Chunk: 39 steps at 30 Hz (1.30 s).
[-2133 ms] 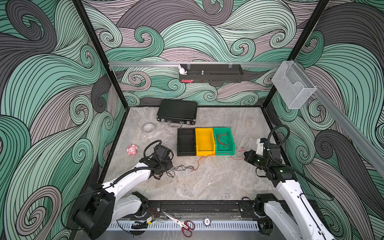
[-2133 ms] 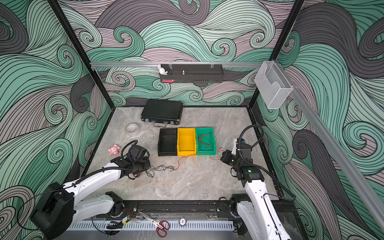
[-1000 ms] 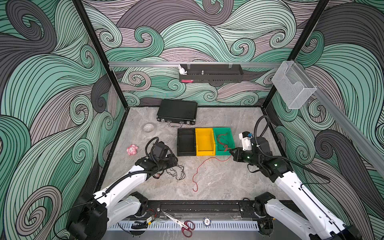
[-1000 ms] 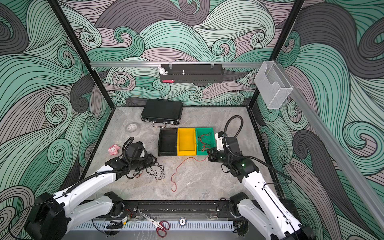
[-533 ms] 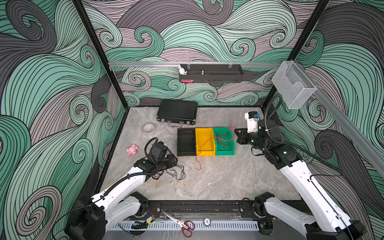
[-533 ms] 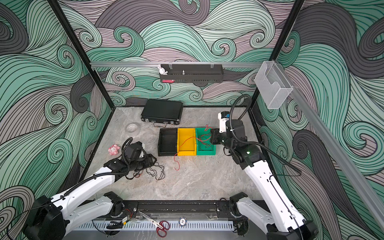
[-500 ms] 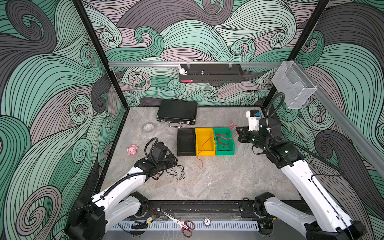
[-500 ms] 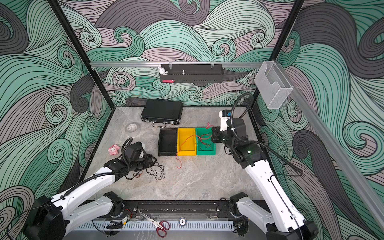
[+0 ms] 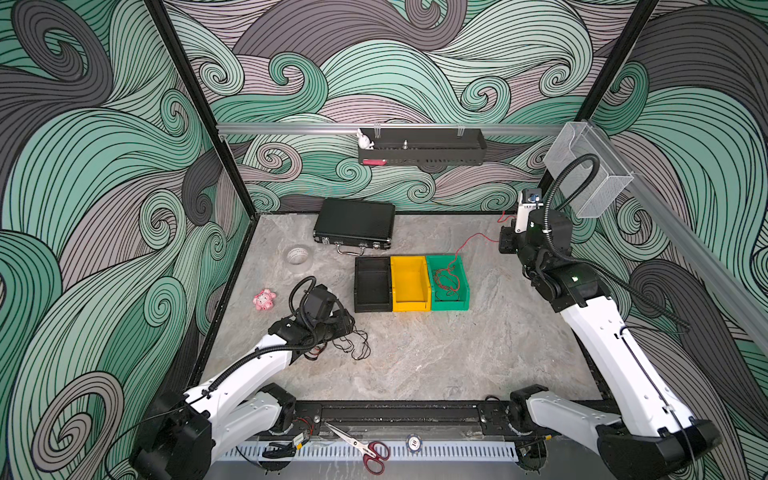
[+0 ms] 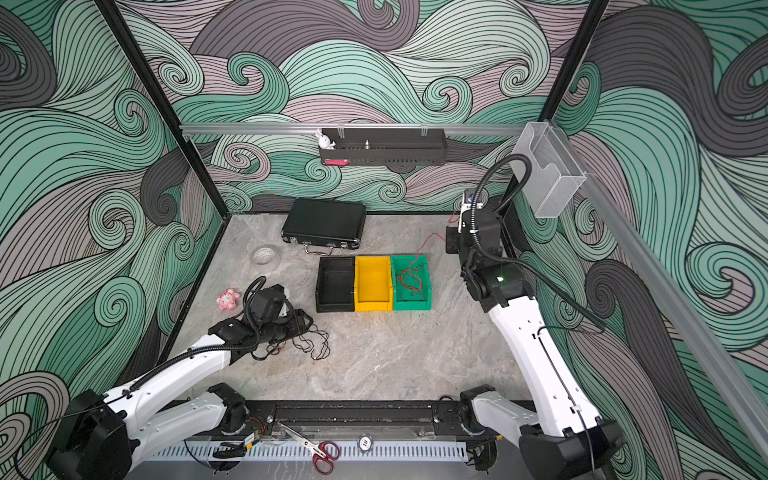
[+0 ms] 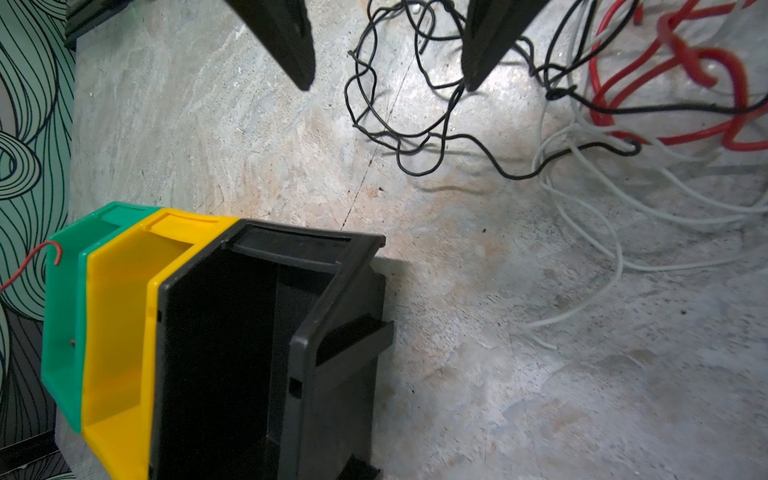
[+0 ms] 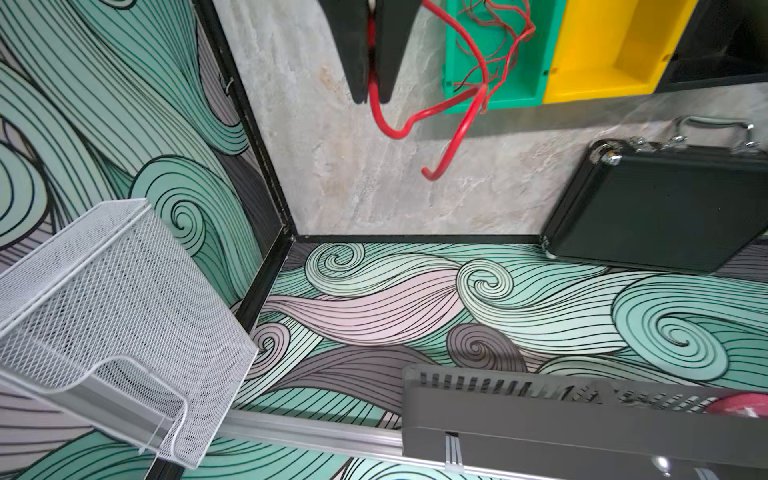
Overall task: Untangle the cables
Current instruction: 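Carry the red wire with the right gripper over the green bin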
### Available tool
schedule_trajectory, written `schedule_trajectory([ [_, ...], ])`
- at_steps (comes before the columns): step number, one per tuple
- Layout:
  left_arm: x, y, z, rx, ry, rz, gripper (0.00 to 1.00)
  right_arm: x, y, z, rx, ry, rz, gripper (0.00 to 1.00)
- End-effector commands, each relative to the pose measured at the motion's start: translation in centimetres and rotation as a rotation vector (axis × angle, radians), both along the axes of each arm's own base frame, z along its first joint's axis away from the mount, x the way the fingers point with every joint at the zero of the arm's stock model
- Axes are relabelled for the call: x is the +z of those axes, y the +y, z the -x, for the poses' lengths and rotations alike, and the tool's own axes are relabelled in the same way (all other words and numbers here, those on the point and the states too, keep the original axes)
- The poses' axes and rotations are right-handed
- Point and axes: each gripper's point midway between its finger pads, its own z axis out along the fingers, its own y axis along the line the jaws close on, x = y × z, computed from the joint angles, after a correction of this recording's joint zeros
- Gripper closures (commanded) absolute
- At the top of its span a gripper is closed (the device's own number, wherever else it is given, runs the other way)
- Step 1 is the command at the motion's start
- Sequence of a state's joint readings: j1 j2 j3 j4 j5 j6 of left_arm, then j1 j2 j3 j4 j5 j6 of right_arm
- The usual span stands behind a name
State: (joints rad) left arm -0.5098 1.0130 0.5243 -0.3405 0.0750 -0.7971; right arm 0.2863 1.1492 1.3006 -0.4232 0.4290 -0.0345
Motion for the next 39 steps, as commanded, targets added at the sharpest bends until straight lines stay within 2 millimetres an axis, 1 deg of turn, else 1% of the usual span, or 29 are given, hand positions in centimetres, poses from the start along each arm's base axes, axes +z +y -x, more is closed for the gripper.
schedule_trajectory([
  [1,-0.3,0.3,-0.3,0.013,-0.002,-0.013,0.40,0.7,-0.6,-1.8,-0.045,-0.076,0.054,1.00],
  [7,-0.6,0.4,-0.2,0.017,0.001,-0.016,0.41,-1.8,0.4,-3.4,-0.022,-0.046,0.038,1.00],
  [10,-0.7,0.5,-0.3,0.018,-0.003,-0.019,0.41,-3.4,0.9,-3.8,-0.014,-0.021,0.076,1.00],
  [14,-0.9,0.4,-0.4,0.016,0.000,-0.021,0.41,-4.9,1.4,-4.2,-0.015,-0.007,0.161,1.00],
  [19,-1.0,0.4,-0.5,0.015,0.003,-0.024,0.41,-6.9,3.1,-4.7,0.039,0.039,0.197,1.00],
  [22,-1.2,0.5,-0.4,0.014,0.006,-0.026,0.41,-8.6,4.2,-4.6,0.077,0.085,0.198,1.00],
  [28,-1.3,0.7,-0.2,0.020,0.006,-0.029,0.41,-12.6,5.6,-4.1,0.142,0.216,0.167,0.99],
  [32,-1.4,0.7,-0.2,0.020,0.006,-0.029,0.41,-14.5,5.8,-3.6,0.151,0.289,0.153,1.00],
  [36,-1.6,0.7,-0.2,0.021,0.009,-0.028,0.41,-16.4,6.5,-3.3,0.170,0.354,0.115,1.00],
  [39,-1.6,0.7,-0.1,0.020,0.014,-0.025,0.41,-18.1,6.6,-3.6,0.158,0.402,0.105,1.00],
])
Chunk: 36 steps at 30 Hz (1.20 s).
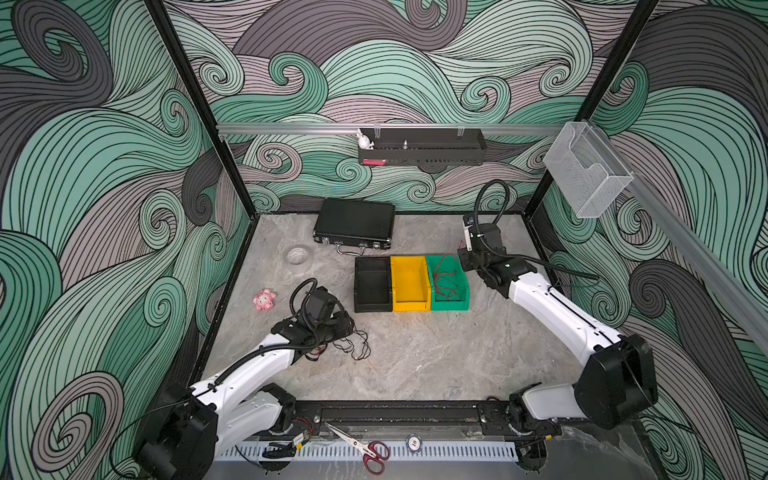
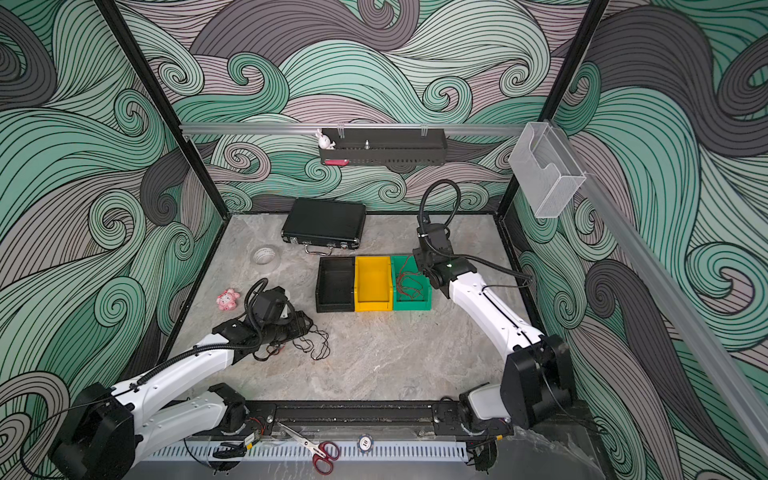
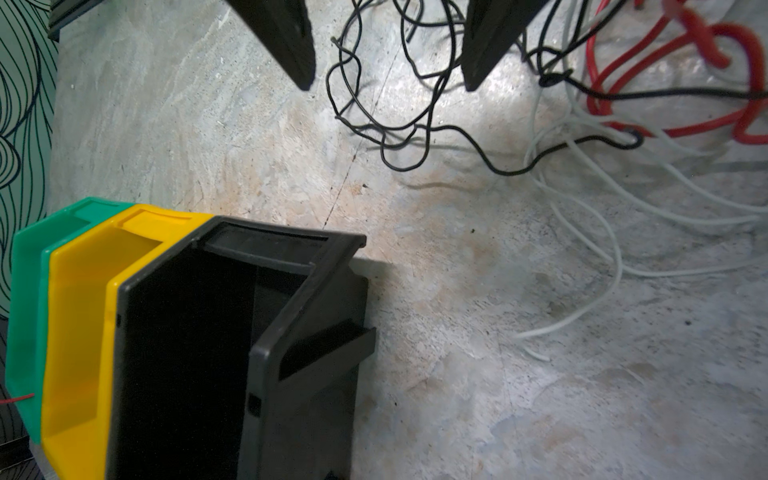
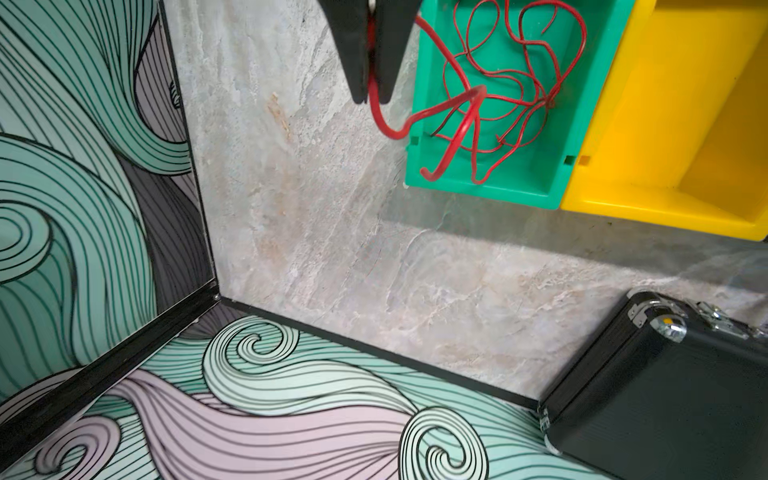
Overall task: Untangle the cables
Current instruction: 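Carry the red wire with the right gripper over the green bin, then lower the red wire into the green bin and open the right gripper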
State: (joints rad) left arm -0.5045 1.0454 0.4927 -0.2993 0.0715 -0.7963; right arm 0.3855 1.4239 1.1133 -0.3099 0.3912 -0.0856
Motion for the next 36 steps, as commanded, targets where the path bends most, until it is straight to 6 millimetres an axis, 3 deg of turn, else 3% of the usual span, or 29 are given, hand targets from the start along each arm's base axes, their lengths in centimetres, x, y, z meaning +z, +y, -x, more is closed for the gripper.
schedule_trajectory([
  [1,-0.2,0.5,-0.1,0.012,-0.003,-0.010,0.41,-2.7,0.4,0.5,-0.017,0.103,-0.017,1.00],
  [16,-0.2,1.7,0.4,0.051,-0.036,-0.023,0.41,-10.2,1.9,-0.6,-0.048,0.283,-0.050,1.00],
  [33,-0.5,1.9,0.4,0.067,-0.047,-0.018,0.41,-15.1,3.3,0.6,-0.065,0.423,-0.058,1.00],
  [36,-0.5,2.0,0.5,0.069,-0.047,-0.018,0.41,-14.9,3.1,0.8,-0.073,0.419,-0.046,0.99],
])
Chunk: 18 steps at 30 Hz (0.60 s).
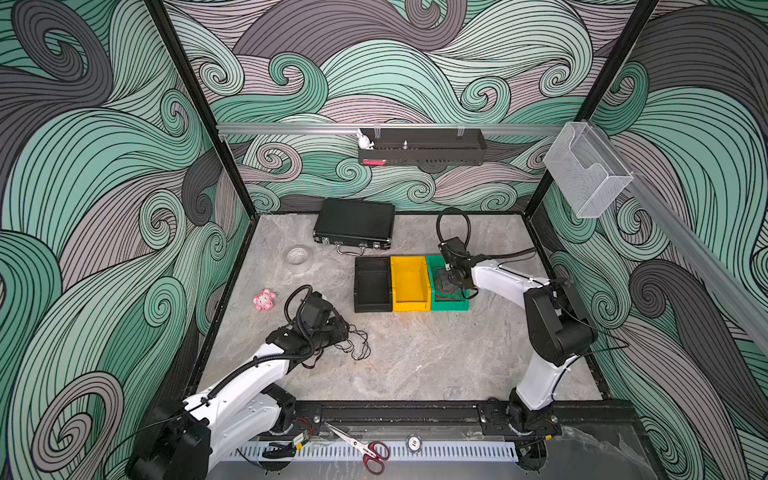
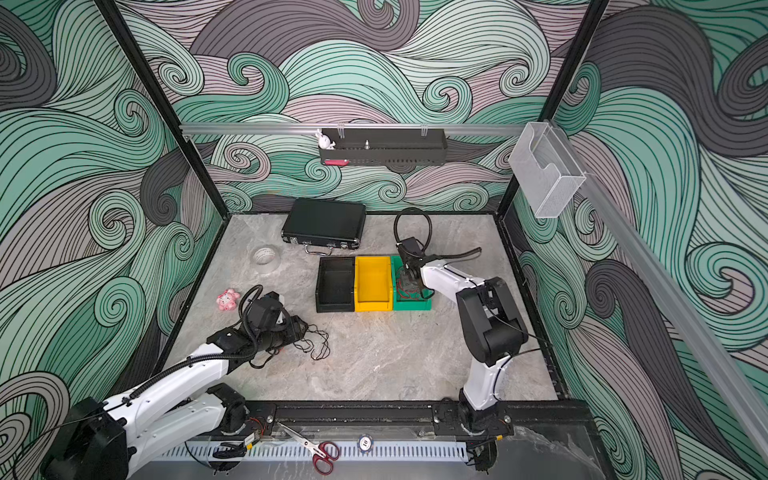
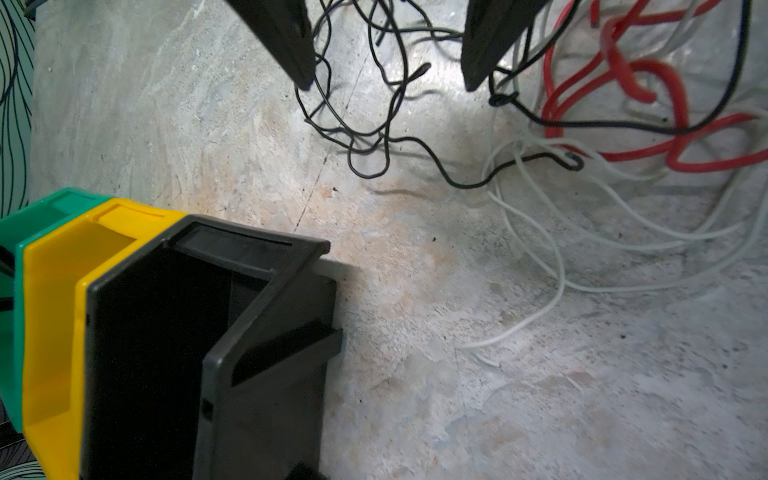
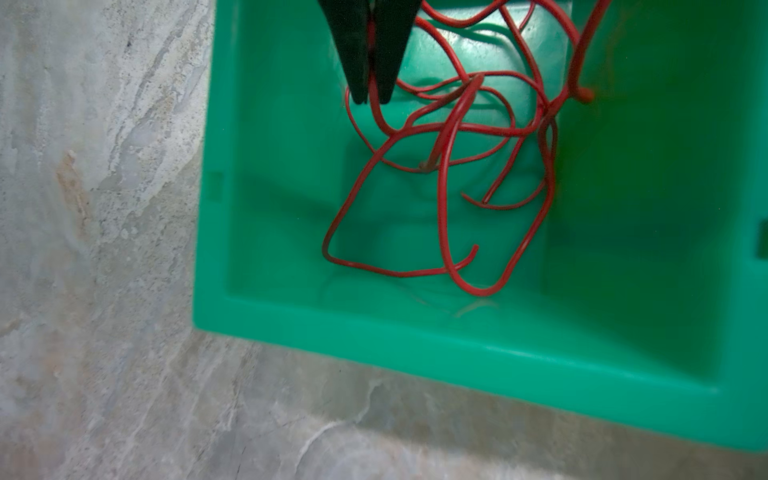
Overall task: Untangle the cables
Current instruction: 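Lower the red wire into the green bin and open the right gripper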
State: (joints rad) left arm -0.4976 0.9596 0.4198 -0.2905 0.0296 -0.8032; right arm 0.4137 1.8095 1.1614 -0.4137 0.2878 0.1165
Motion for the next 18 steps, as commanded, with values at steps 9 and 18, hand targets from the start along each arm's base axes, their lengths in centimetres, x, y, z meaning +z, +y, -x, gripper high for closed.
schedule_trajectory([
  [9,0.4,0.5,-0.3,0.034,-0.022,0.007,0.41,3.8,0.6,0.6,0.012,-0.048,-0.047,0.79],
  [18,1.1,0.7,-0.3,0.041,-0.038,0.005,0.41,7.3,0.1,1.0,0.016,-0.114,-0.060,0.77],
])
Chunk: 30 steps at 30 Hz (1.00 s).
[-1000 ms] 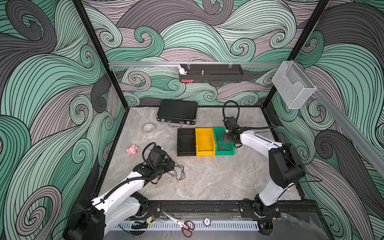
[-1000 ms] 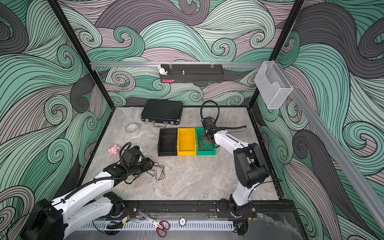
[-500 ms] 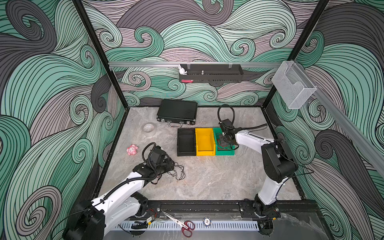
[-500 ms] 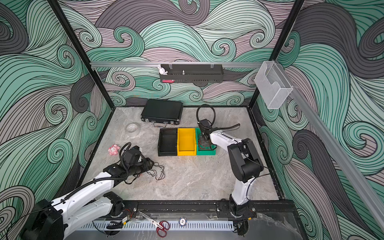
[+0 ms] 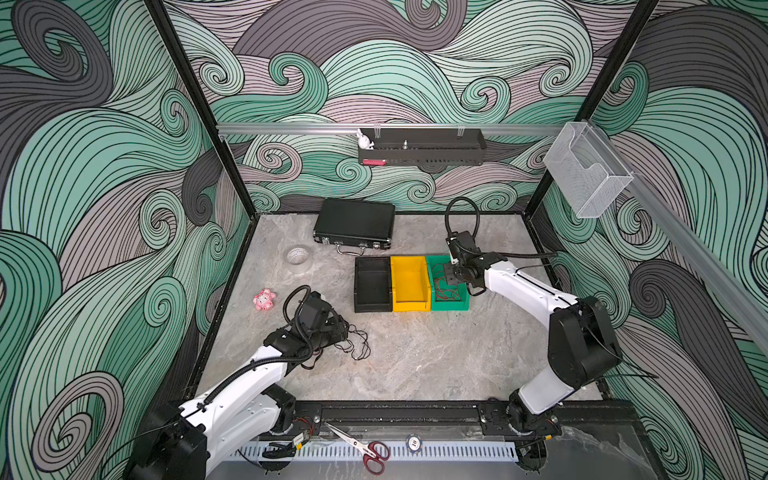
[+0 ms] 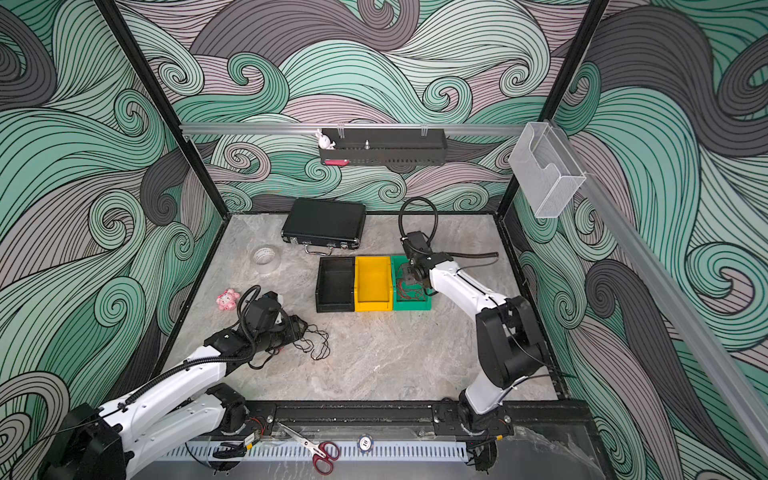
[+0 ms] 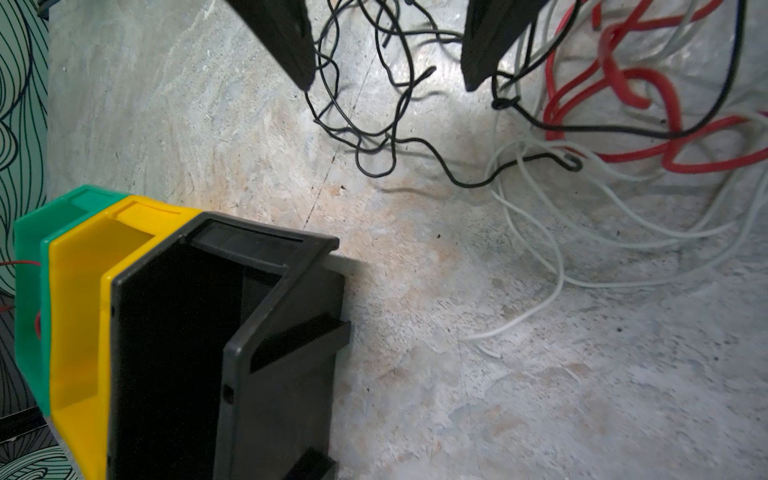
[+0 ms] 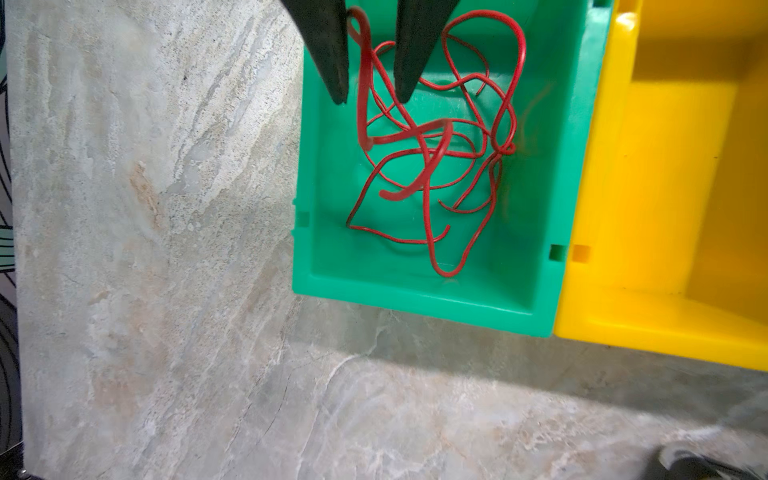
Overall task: Untangle the cables
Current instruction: 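Lower the red wire into the green bin and open the right gripper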
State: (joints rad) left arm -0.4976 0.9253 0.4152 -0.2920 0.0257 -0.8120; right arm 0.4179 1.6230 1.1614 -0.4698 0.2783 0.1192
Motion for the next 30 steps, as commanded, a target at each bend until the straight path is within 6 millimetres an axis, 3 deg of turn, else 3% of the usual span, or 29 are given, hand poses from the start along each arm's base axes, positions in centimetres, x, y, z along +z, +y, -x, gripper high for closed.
schedule_trajectory([
  [1,0.4,0.7,-0.3,0.033,-0.015,-0.012,0.41,0.8,0.1,0.4,0.011,-0.001,0.002,0.77],
  [9,0.8,0.9,-0.2,0.036,-0.033,-0.013,0.41,0.3,0.7,0.8,0.034,0.028,-0.029,0.75],
  [12,0.7,1.0,-0.1,0.036,-0.028,-0.014,0.41,0.3,0.9,1.1,0.042,0.027,-0.045,0.65],
  [15,0.7,1.0,-0.1,0.036,-0.028,-0.014,0.41,0.6,1.0,1.1,0.047,0.026,-0.061,0.64],
  [25,0.6,0.9,-0.3,0.036,-0.028,-0.013,0.41,3.3,0.9,1.7,0.058,0.004,-0.260,0.57],
  [30,0.6,0.7,-0.5,0.034,-0.029,-0.010,0.41,3.7,0.3,1.8,0.040,0.004,-0.311,0.57],
])
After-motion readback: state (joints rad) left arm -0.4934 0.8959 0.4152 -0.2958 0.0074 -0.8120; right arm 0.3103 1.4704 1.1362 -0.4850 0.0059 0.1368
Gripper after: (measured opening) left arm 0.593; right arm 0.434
